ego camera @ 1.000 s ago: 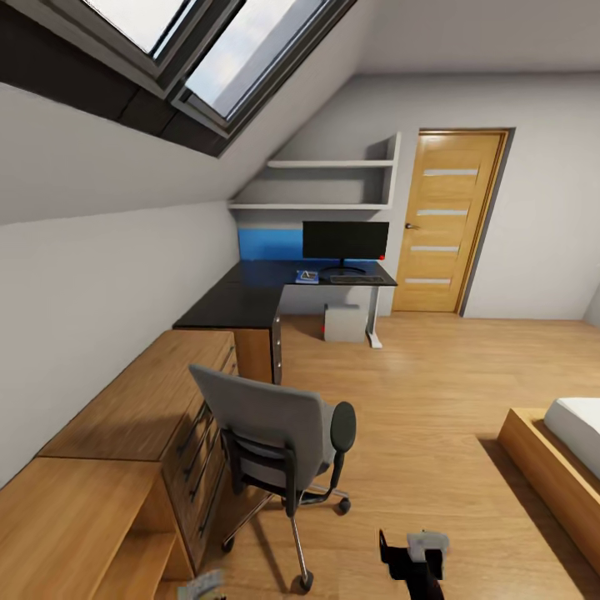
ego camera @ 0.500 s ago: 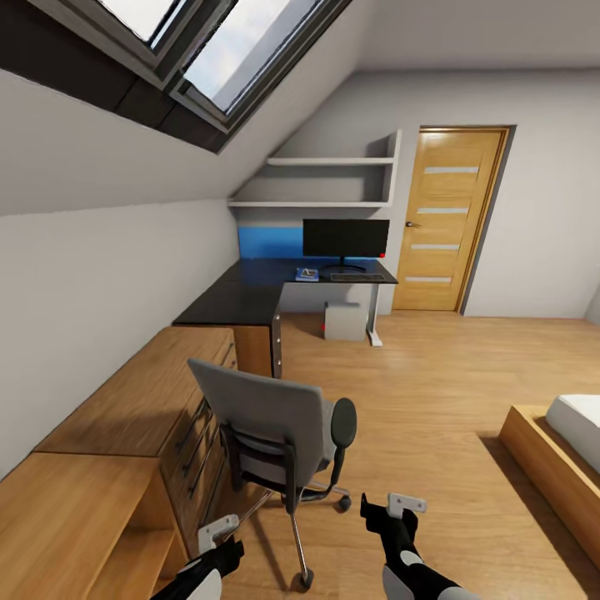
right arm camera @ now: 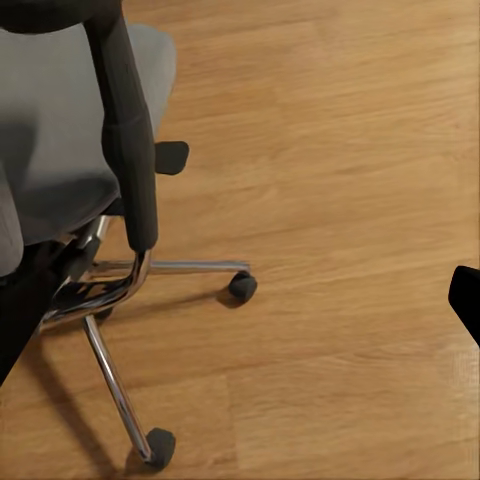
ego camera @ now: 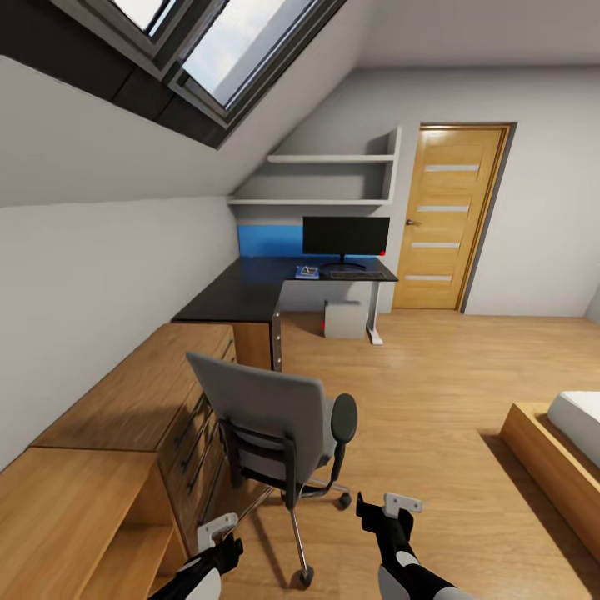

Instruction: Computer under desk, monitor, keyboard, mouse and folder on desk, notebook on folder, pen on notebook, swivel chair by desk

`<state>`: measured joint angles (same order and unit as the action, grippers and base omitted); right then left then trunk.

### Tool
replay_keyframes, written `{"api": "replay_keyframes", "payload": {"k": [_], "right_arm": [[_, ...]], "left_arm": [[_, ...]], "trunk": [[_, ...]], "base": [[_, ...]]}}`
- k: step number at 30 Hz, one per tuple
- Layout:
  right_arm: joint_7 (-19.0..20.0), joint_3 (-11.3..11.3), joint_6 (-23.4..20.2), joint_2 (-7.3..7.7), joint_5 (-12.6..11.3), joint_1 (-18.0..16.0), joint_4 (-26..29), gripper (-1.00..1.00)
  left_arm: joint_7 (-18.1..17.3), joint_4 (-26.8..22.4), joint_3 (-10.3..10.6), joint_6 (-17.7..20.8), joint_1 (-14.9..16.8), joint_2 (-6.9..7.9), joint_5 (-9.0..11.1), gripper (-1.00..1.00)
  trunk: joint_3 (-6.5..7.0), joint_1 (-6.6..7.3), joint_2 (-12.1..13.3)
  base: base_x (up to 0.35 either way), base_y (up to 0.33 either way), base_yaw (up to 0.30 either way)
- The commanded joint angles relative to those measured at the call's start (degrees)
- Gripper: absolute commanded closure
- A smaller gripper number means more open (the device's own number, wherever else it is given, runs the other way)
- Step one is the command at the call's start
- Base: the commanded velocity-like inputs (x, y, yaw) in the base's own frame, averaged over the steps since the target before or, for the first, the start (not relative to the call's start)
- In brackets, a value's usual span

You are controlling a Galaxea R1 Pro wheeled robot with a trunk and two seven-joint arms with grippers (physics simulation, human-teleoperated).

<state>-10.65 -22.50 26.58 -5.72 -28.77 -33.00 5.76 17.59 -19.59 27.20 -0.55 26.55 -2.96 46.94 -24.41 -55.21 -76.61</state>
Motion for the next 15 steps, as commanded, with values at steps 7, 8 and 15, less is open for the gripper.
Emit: {"api": "replay_keyframes", "payload": {"k": [7,8,15], "right_arm": [[-0.3,-0.7,0.1,-0.08,0.0,0.0,0.0,-1.00],[-0.3,-0.7,0.1,-0.08,0.0,0.0,0.0,-1.00],[-0.2,-0.8,0.2,-0.08,0.1,0.0,0.0,-1.00]], "left_arm": [[0.4,-0.1,0.6,-0.1,0.0,0.06,0.4,-1.00],[0.4,-0.1,0.6,-0.1,0.0,0.02,0.4,-1.00],[0.5,-0.1,0.7,-0.1,0.0,-0.03,0.4,-1.00]], "trunk": [[-1.32,-1.54,-2.9],[-1.50,-1.76,-3.3],[-2.76,-3.30,-6.1]], "base": [[0.000,0.000,0.000],[0.000,0.000,0.000],[0.000,0.000,0.000]]}}
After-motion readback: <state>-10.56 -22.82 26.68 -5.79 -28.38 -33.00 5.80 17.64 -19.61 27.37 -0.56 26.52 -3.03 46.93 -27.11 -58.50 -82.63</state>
